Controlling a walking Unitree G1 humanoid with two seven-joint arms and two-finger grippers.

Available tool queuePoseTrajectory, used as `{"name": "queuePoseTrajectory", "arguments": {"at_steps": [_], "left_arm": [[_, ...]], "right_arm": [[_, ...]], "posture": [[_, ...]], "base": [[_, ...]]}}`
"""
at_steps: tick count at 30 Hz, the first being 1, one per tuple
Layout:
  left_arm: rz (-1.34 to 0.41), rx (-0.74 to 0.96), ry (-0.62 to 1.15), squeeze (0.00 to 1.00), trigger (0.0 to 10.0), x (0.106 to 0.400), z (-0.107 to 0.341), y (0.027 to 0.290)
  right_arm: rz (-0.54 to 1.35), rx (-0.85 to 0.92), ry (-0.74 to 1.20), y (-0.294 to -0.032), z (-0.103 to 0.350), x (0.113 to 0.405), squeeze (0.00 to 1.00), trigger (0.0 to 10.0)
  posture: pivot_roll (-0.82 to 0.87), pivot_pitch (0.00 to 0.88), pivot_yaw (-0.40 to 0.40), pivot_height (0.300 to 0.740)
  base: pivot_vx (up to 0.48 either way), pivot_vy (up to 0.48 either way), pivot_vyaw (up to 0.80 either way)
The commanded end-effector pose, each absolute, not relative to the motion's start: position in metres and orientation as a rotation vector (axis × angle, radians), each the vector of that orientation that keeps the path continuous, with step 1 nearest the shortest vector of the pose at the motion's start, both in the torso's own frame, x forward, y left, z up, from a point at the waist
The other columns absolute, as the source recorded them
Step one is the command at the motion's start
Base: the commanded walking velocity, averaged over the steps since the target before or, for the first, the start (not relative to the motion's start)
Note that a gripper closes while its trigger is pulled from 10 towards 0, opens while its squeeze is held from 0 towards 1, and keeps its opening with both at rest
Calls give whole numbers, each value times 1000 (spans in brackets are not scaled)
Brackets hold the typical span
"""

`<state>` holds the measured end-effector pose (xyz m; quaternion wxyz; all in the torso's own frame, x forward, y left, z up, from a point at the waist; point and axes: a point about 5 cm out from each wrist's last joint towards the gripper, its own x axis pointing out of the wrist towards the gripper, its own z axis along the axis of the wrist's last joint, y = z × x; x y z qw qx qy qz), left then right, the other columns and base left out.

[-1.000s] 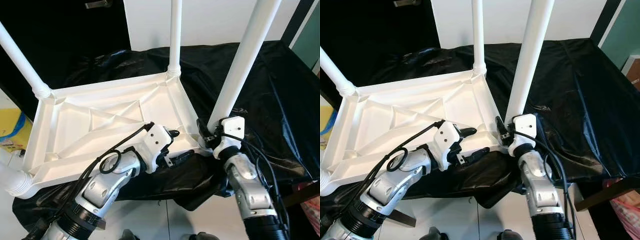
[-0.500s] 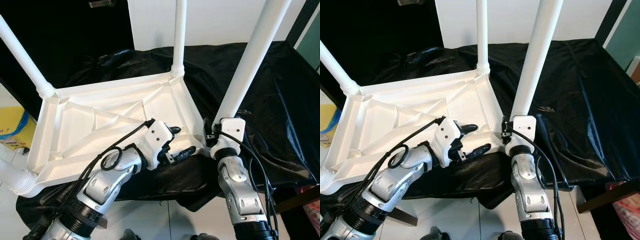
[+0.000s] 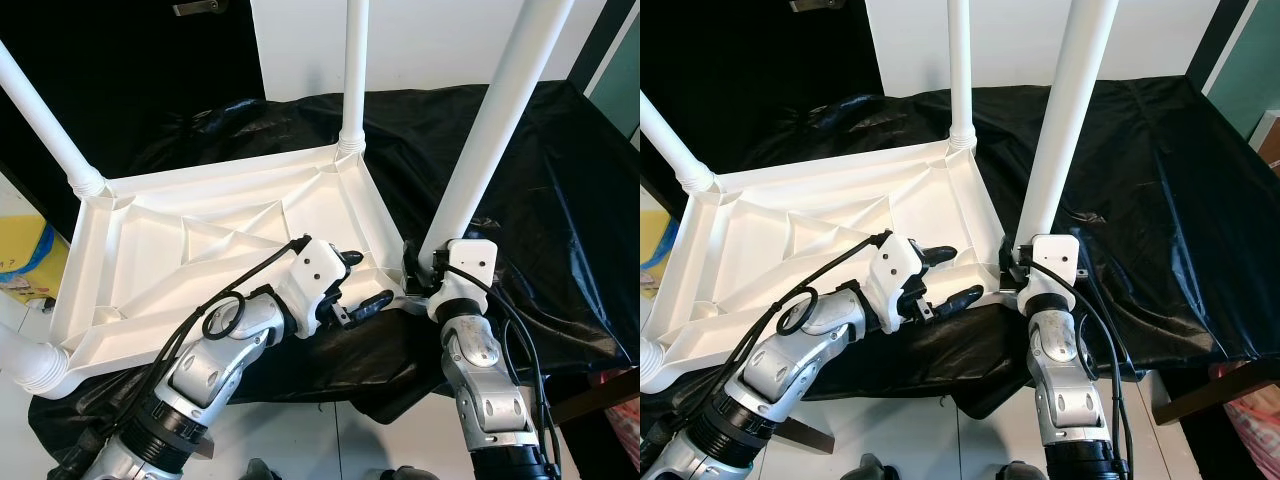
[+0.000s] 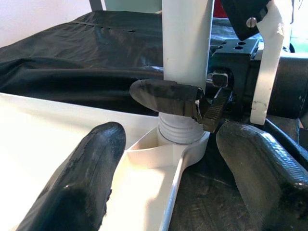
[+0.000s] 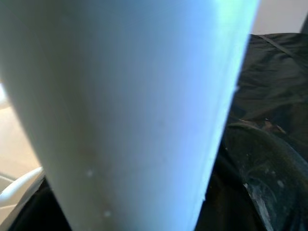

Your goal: Building children table

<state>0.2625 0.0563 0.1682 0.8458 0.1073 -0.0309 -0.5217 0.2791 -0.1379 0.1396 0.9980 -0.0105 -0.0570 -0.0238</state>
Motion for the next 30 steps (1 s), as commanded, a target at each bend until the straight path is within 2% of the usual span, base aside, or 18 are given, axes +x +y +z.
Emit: {"name": "queuePoseTrajectory", "arguments": {"at_steps": [1,5,6,16,30], "left_arm": [[-1176,235,-51,0,10000,259,166,57],[-1174,234,-52,0,10000,259,166,57],[-1174,236,-52,0,10000,259,165,57],[-1177,244,-50,0,10000,260,167,60],[-1183,244,-39,0,10000,258,167,60]], "right_arm": [[-34,-10,-118,-141,141,279,1000,10000],[66,-8,-132,-146,143,280,1000,10000],[127,0,-134,-149,144,281,0,10000],[480,-56,-145,-157,151,289,0,10000],[710,-126,-92,-160,149,301,0,10000]], "posture": [[-64,60,10,740],[-66,57,13,740],[-65,57,14,740],[-57,66,31,740],[-45,85,36,740]], "base": [[0,0,0],[0,0,0],[0,0,0],[0,0,0],[0,0,0]]}}
